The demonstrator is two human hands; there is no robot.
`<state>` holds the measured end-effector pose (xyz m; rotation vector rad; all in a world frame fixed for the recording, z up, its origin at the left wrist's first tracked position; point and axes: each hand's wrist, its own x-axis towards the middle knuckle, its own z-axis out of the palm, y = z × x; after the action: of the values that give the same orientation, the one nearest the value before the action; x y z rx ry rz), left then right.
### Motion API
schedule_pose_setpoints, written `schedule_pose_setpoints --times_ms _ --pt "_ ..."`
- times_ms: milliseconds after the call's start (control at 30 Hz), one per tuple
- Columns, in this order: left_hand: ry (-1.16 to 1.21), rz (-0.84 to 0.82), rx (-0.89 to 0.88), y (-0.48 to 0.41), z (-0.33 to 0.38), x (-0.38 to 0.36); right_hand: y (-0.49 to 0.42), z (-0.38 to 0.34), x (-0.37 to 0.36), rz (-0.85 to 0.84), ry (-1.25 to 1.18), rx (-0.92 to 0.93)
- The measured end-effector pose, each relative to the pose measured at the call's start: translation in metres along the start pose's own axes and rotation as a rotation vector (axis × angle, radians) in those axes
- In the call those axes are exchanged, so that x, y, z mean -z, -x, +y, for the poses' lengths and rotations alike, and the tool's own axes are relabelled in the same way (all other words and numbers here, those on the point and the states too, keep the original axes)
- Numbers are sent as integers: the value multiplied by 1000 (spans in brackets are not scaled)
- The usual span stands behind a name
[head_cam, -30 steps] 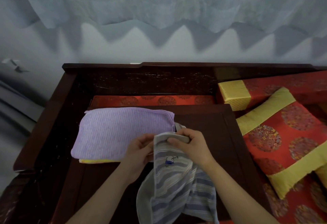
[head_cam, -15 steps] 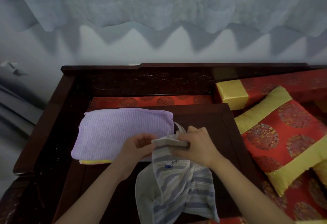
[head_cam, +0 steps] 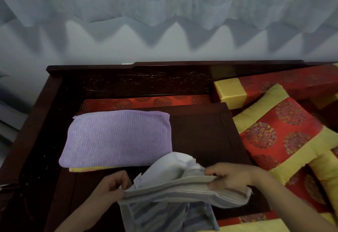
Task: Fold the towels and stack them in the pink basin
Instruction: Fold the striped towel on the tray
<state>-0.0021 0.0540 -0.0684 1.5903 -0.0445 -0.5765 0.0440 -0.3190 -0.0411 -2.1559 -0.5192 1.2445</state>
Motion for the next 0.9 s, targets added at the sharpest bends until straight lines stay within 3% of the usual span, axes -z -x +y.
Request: schedule_pose_setpoints --times_ms 67,233,367,433,600,733,833,900 --pt "30 37 -4 0 0 1 1 1 -2 2 -115 22" --pt "51 120 41 -3 -4 4 -15 25 4 198 -386 -20" --pt "2 131 47 -4 -4 2 -44 48 -4 517 -33 -131" --pt "-5 134 47 -4 -2 -1 -62 48 -13 586 43 -81" --pt "54 202 54 -3 2 1 -97 40 -20 486 -329 26" --pt "124 192 2 -4 18 -4 -87 31 -12 427 -368 38" --pt "85 223 -30 -5 28 -6 -50 25 -9 295 -81 -5" --pt "52 257 -40 -5 29 -6 -20 23 -9 406 324 -30"
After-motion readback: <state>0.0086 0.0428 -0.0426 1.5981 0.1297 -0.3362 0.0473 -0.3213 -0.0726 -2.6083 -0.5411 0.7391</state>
